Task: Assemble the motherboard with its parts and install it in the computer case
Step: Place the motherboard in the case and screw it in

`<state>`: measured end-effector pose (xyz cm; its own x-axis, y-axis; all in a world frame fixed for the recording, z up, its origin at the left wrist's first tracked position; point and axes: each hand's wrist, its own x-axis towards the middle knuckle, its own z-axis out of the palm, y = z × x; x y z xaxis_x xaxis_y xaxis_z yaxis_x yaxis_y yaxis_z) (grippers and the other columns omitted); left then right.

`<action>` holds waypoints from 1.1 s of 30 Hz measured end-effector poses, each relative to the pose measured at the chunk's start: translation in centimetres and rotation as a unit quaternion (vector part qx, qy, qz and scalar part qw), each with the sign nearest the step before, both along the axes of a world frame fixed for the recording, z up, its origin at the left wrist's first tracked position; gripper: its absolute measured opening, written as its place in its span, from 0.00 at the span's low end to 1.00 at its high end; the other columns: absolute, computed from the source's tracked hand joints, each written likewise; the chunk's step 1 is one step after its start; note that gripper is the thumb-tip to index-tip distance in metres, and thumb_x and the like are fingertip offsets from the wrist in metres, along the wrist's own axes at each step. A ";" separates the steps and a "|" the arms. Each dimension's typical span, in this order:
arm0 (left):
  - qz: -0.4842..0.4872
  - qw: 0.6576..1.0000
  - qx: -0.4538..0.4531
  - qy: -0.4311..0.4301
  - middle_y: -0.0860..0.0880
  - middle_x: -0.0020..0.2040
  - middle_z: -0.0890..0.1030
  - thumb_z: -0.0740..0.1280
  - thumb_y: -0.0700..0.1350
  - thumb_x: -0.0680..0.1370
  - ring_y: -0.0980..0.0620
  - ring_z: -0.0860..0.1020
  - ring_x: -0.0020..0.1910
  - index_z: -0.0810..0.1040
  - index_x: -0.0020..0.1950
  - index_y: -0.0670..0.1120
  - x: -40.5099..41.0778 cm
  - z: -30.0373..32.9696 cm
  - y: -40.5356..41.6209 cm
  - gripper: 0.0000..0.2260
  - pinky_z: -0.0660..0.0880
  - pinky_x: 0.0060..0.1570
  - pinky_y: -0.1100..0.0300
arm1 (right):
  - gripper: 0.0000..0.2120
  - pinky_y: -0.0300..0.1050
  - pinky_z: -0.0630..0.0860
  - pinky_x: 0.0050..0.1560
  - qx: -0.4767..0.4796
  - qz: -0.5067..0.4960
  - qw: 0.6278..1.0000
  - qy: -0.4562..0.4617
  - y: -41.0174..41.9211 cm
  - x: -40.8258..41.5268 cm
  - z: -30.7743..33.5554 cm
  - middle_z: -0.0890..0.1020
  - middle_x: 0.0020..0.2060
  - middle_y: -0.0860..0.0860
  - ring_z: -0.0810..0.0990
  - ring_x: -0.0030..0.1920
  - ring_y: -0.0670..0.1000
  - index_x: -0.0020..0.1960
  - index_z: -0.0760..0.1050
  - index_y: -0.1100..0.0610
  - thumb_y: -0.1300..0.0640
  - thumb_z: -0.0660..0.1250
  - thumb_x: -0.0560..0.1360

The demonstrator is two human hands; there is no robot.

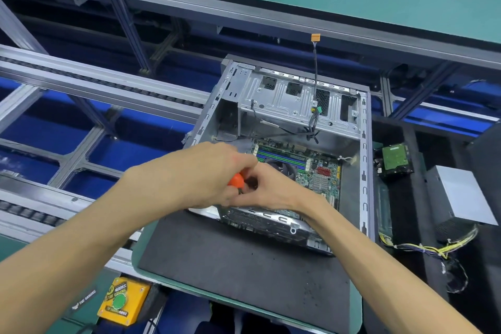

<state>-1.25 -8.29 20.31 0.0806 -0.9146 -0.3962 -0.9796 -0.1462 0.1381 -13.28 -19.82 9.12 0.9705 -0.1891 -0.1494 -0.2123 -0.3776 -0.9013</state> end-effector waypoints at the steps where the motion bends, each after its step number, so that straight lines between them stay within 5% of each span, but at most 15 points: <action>1: -0.016 0.999 0.013 0.027 0.55 0.45 0.67 0.67 0.48 0.78 0.51 0.74 0.42 0.70 0.53 0.56 0.2 0.1 0.1 0.08 0.72 0.43 0.55 | 0.20 0.39 0.65 0.33 -0.003 -0.005 1.000 0.001 0.0 0.0 -0.1 0.70 0.27 0.46 0.66 0.30 0.44 0.36 0.72 0.61 0.50 0.79 0.71; 3: -0.020 0.999 0.007 0.046 0.55 0.48 0.69 0.66 0.54 0.78 0.51 0.75 0.43 0.70 0.55 0.57 0.1 0.2 0.4 0.09 0.73 0.44 0.55 | 0.16 0.37 0.65 0.33 0.007 -0.004 1.000 0.006 0.0 0.0 0.0 0.70 0.27 0.45 0.66 0.30 0.43 0.35 0.73 0.57 0.49 0.77 0.70; 6: 0.007 0.999 -0.018 -0.039 0.53 0.42 0.73 0.60 0.66 0.76 0.47 0.76 0.43 0.69 0.52 0.53 -0.2 -0.1 0.2 0.18 0.70 0.40 0.54 | 0.16 0.38 0.62 0.32 0.005 -0.004 1.000 0.015 0.1 0.0 0.3 0.69 0.27 0.44 0.64 0.30 0.44 0.35 0.73 0.54 0.45 0.74 0.69; 11: -0.047 0.998 0.031 0.032 0.55 0.47 0.66 0.66 0.50 0.79 0.54 0.70 0.41 0.75 0.54 0.56 0.6 0.3 0.0 0.05 0.65 0.42 0.60 | 0.15 0.42 0.67 0.35 0.017 -0.016 1.000 -0.002 0.3 0.1 0.2 0.72 0.27 0.44 0.68 0.31 0.44 0.34 0.74 0.52 0.47 0.78 0.70; 15: -0.018 0.999 -0.036 -0.014 0.54 0.47 0.71 0.62 0.64 0.78 0.50 0.74 0.43 0.67 0.56 0.54 0.4 0.0 0.4 0.16 0.69 0.42 0.57 | 0.09 0.40 0.63 0.32 0.025 -0.021 0.999 -0.003 0.3 0.3 0.4 0.69 0.27 0.43 0.65 0.30 0.43 0.35 0.74 0.43 0.45 0.73 0.69; 17: 0.009 0.996 -0.046 -0.078 0.52 0.39 0.71 0.60 0.65 0.78 0.46 0.73 0.40 0.64 0.51 0.52 0.5 -0.2 0.2 0.18 0.68 0.40 0.54 | 0.10 0.42 0.62 0.32 0.033 -0.009 0.999 -0.001 0.4 0.4 0.0 0.70 0.28 0.43 0.66 0.30 0.44 0.38 0.77 0.46 0.46 0.76 0.71; 21: -0.058 0.998 -0.012 0.019 0.55 0.43 0.67 0.66 0.50 0.79 0.50 0.74 0.43 0.70 0.53 0.54 1.2 0.0 0.0 0.06 0.68 0.40 0.56 | 0.19 0.37 0.65 0.31 0.011 -0.041 0.999 -0.001 0.6 0.6 -0.4 0.72 0.27 0.49 0.67 0.30 0.43 0.36 0.74 0.55 0.41 0.76 0.67; 25: -0.060 0.998 -0.030 0.018 0.55 0.47 0.70 0.61 0.64 0.78 0.50 0.74 0.42 0.65 0.54 0.55 1.0 -0.1 0.4 0.14 0.67 0.40 0.56 | 0.07 0.35 0.65 0.33 0.018 -0.028 0.999 0.005 0.6 0.5 0.0 0.71 0.27 0.44 0.66 0.30 0.42 0.35 0.77 0.36 0.46 0.73 0.69; 29: -0.051 0.998 -0.024 -0.021 0.50 0.49 0.78 0.61 0.59 0.81 0.46 0.76 0.44 0.62 0.51 0.54 1.2 -0.8 -0.1 0.12 0.72 0.43 0.52 | 0.12 0.43 0.63 0.33 0.032 -0.038 0.999 0.014 0.5 0.4 0.0 0.70 0.28 0.50 0.65 0.31 0.46 0.37 0.77 0.52 0.48 0.77 0.70; 31: -0.080 0.997 0.010 0.018 0.53 0.49 0.73 0.64 0.52 0.80 0.47 0.76 0.45 0.66 0.54 0.56 1.5 -0.5 -0.3 0.07 0.72 0.44 0.53 | 0.18 0.44 0.67 0.36 0.020 -0.045 0.998 0.025 0.6 0.4 0.0 0.74 0.31 0.58 0.69 0.32 0.46 0.40 0.75 0.61 0.48 0.78 0.68; 33: -0.108 0.993 0.038 0.040 0.53 0.50 0.68 0.64 0.47 0.80 0.49 0.74 0.43 0.69 0.57 0.58 1.8 -0.2 -0.2 0.09 0.72 0.43 0.54 | 0.16 0.38 0.69 0.34 0.019 -0.042 0.998 0.029 0.7 0.3 0.2 0.76 0.29 0.52 0.70 0.31 0.43 0.39 0.76 0.58 0.49 0.78 0.69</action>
<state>0.58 -8.47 20.11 -0.1481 -0.8745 -0.4619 -0.9757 0.0530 0.2125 -13.00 -19.07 9.34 0.9409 -0.2630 -0.2134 -0.2939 -0.3210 -0.9003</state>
